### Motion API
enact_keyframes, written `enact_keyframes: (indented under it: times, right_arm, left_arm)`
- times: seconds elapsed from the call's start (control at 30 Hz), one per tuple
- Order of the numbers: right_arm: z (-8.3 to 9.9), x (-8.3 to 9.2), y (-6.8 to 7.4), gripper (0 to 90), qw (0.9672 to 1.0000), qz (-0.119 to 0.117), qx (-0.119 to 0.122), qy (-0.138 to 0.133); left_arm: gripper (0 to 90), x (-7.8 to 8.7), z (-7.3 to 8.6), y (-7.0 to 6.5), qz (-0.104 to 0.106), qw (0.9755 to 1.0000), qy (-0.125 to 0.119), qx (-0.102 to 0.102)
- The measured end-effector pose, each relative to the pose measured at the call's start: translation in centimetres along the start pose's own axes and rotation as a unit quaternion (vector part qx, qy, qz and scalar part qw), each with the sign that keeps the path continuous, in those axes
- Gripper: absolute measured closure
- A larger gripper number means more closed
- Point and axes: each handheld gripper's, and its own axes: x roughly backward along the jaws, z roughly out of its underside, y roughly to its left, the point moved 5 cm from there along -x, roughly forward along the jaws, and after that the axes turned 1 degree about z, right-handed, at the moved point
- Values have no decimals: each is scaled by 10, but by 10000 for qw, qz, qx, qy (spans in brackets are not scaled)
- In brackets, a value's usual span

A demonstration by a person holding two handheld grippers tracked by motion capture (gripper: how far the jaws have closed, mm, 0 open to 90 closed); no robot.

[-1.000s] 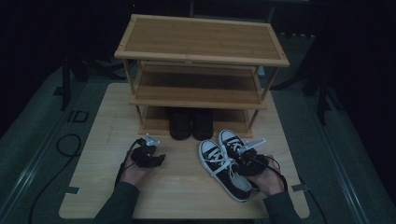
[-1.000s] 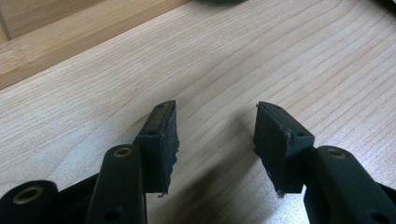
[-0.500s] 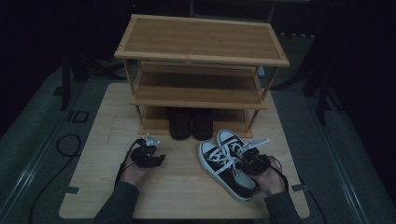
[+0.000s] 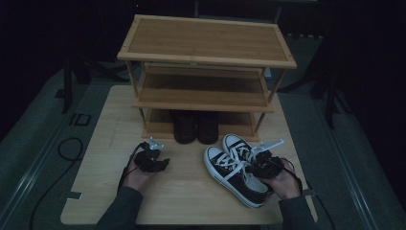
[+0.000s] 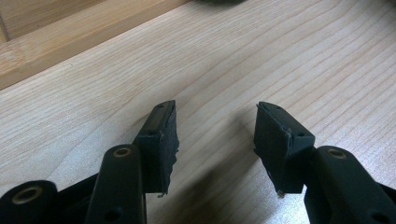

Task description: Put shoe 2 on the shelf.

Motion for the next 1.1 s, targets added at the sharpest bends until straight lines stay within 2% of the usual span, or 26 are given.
enact_keyframes:
  times: [0.13, 0.67, 0.8, 0.93, 1.1]
  right_arm:
    - [-3, 5, 0, 845, 9999, -12, 116, 0]
    - [-18, 24, -2, 843, 9993, -168, 291, -177]
    - [-26, 29, 0, 843, 9987, -225, 401, -203]
    - [-36, 38, 4, 843, 9973, -379, 558, -282]
    - [-43, 45, 6, 843, 9963, -386, 684, -359]
  left_arm:
    - [496, 0, 0, 0, 2, 10000, 0, -2]
    - [487, 0, 0, 0, 3, 10000, 1, -15]
    - [487, 0, 0, 0, 6, 10000, 1, -19]
    - [487, 0, 0, 0, 7, 10000, 12, -22]
    - [487, 0, 0, 0, 9, 10000, 12, -18]
